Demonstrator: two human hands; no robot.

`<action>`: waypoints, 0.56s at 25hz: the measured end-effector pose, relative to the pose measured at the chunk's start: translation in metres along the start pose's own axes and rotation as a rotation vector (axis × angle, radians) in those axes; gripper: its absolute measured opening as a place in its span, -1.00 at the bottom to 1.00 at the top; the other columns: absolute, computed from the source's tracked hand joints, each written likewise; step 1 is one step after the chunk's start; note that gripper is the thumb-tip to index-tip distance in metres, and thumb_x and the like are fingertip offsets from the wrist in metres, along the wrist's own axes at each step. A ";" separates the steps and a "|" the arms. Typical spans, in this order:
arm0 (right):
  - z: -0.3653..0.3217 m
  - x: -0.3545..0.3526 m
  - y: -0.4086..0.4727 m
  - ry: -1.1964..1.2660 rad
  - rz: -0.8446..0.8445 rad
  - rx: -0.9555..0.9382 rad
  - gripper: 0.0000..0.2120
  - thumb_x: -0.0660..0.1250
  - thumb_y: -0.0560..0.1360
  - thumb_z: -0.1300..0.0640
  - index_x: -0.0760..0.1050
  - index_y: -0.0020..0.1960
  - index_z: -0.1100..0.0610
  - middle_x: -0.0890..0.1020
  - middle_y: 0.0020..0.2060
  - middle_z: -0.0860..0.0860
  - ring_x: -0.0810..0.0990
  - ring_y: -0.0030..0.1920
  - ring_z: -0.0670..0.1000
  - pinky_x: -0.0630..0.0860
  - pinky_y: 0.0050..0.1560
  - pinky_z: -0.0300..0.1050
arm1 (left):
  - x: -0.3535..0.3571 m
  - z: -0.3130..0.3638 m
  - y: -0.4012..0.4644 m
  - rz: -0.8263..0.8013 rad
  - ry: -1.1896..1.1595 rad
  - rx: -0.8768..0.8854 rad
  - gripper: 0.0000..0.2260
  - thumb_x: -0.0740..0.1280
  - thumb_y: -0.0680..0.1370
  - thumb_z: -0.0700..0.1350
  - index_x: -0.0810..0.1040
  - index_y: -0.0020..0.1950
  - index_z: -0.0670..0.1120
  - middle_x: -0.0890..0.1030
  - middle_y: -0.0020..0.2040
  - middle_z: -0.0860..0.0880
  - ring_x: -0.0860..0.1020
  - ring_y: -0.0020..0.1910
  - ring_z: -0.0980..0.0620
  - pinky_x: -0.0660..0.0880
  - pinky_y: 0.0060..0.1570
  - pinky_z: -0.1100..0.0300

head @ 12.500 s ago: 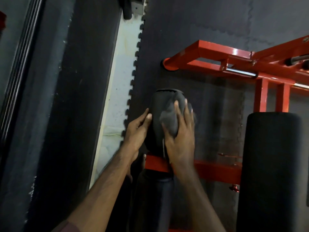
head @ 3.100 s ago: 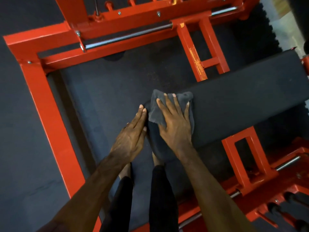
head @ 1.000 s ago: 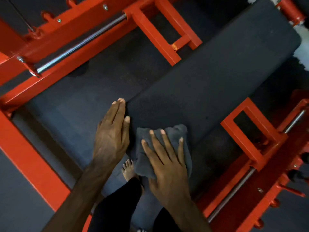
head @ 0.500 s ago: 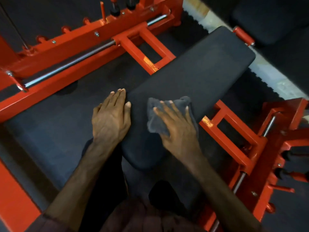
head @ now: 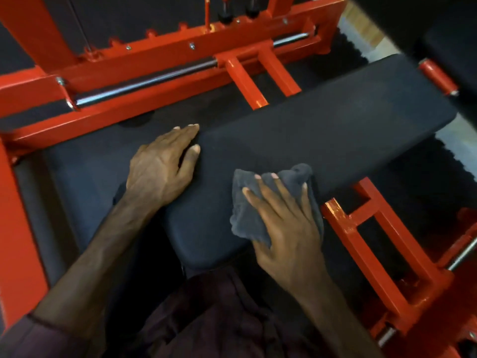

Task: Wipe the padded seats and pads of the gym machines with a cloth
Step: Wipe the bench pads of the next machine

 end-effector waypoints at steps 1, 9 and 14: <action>0.001 0.004 0.013 0.004 -0.001 -0.046 -0.41 0.32 0.49 0.08 0.48 0.53 0.08 0.43 0.56 0.02 0.29 0.62 0.09 0.17 0.56 0.39 | 0.000 -0.001 0.002 -0.007 -0.009 0.001 -0.52 0.08 0.71 0.15 0.41 0.61 0.07 0.50 0.54 -0.01 0.39 0.58 0.01 0.44 0.39 -0.15; 0.005 0.005 0.019 0.000 -0.063 -0.125 -0.41 0.31 0.49 0.05 0.47 0.53 0.05 0.41 0.58 -0.02 0.26 0.63 0.07 0.12 0.58 0.38 | -0.002 0.001 -0.002 -0.005 0.011 -0.041 -0.52 0.08 0.71 0.20 0.41 0.60 0.11 0.52 0.52 0.06 0.52 0.45 -0.04 0.53 0.33 -0.10; 0.048 0.002 0.051 0.009 -0.056 0.022 -0.34 0.41 0.43 0.11 0.46 0.54 0.04 0.42 0.56 -0.01 0.27 0.63 0.09 0.18 0.57 0.37 | -0.007 -0.003 -0.023 0.122 -0.009 -0.196 -0.53 0.15 0.72 0.20 0.48 0.55 0.02 0.52 0.52 0.06 0.51 0.41 -0.07 0.51 0.35 -0.08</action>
Point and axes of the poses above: each hand's wrist, its own y-axis towards the middle knuckle, its own x-axis out of the palm, z = x × y, the point moved 10 cm from there along y, towards the middle knuckle
